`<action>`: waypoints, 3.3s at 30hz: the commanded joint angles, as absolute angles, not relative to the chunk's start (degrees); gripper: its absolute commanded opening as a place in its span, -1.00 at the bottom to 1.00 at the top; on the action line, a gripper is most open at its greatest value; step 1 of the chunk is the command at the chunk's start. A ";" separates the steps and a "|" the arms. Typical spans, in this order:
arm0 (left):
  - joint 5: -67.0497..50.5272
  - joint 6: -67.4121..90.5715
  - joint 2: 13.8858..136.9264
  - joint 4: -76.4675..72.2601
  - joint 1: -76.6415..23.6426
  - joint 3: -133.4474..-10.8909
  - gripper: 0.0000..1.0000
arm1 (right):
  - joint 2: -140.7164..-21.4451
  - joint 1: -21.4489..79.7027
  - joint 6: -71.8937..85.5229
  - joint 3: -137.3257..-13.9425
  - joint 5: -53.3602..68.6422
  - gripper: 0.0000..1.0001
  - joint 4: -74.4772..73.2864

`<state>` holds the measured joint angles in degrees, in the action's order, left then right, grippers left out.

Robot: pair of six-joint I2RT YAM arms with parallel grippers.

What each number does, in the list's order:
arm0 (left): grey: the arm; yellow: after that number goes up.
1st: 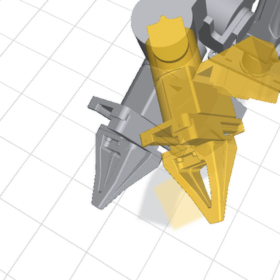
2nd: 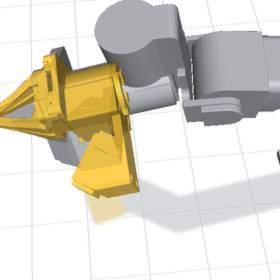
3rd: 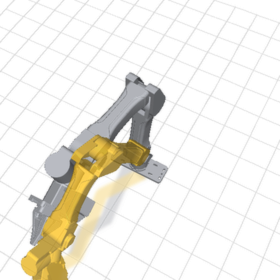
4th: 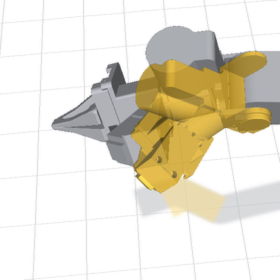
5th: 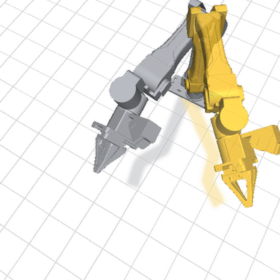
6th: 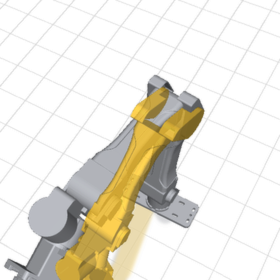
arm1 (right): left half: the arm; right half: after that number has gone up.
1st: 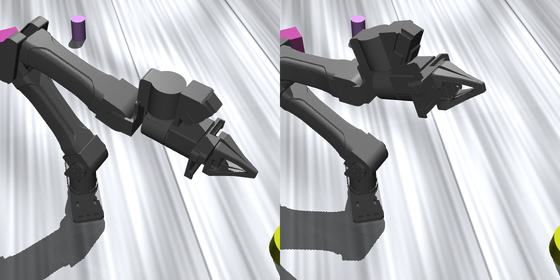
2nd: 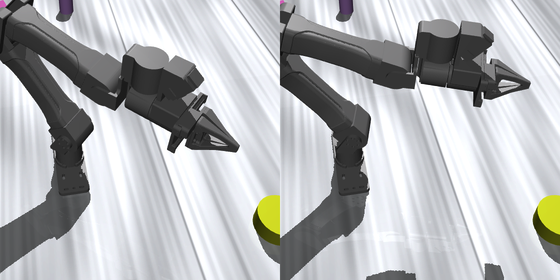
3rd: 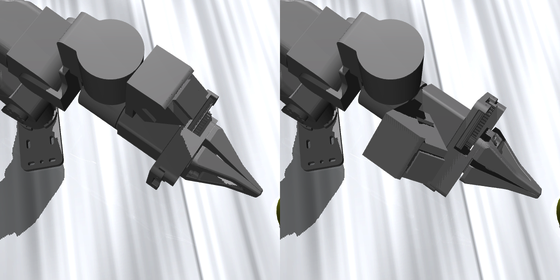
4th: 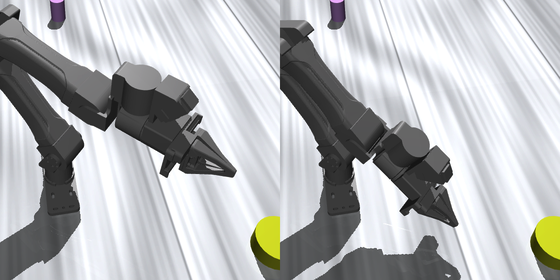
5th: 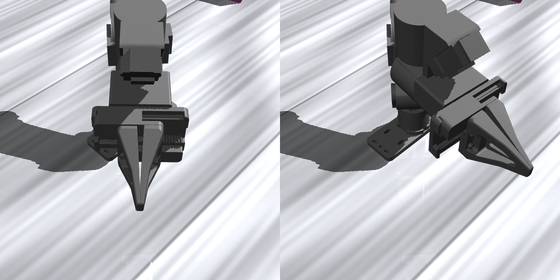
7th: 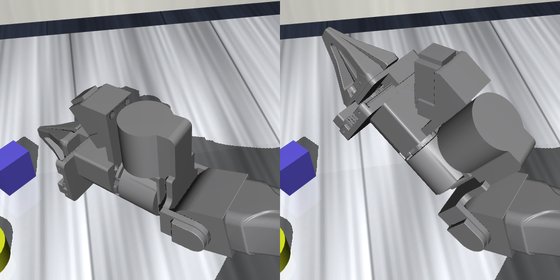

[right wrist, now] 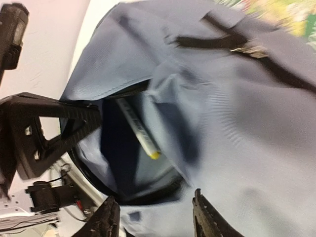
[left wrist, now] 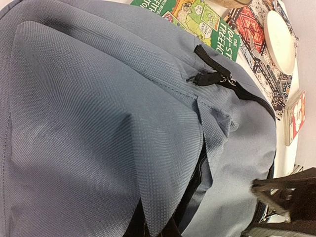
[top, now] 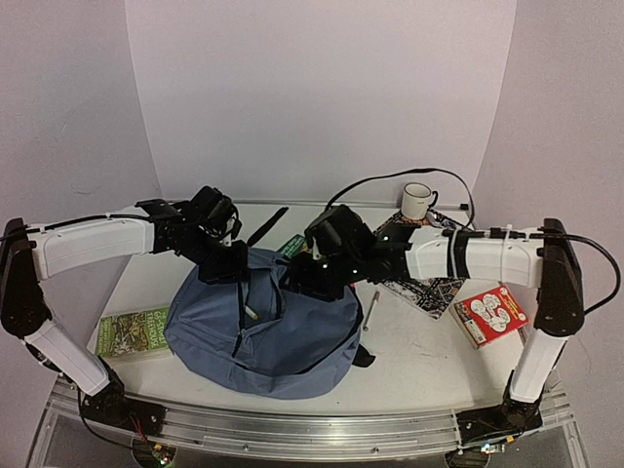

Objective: Pack the student bag

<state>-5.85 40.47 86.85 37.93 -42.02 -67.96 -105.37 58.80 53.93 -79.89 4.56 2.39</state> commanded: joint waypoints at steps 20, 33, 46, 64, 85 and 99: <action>-1.59 39.40 79.58 37.75 -41.19 -64.17 -1.00 | -101.11 44.03 56.45 -68.74 -10.44 0.13 -24.69; 1.58 39.03 80.03 39.55 -40.80 -65.54 -1.00 | -114.49 43.66 55.14 -76.54 -8.79 0.02 -23.12; 0.85 38.63 80.60 39.55 -40.80 -66.37 -1.00 | -117.18 42.96 56.68 -74.93 -8.73 -0.51 -22.82; 0.18 38.41 81.37 39.26 -40.80 -67.65 -1.00 | -103.32 43.02 51.75 -73.29 -9.88 -1.00 -22.69; -4.20 38.41 80.89 38.41 -40.78 -68.25 -1.00 | -106.41 58.46 45.94 -86.60 4.55 -1.00 -1.40; -6.87 39.30 80.07 36.95 -40.78 -67.88 -1.00 | -119.48 61.54 50.59 -96.01 9.93 -1.00 5.77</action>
<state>-4.96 39.05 82.00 39.99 -41.00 -64.82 -116.28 60.86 48.64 -92.01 7.03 3.80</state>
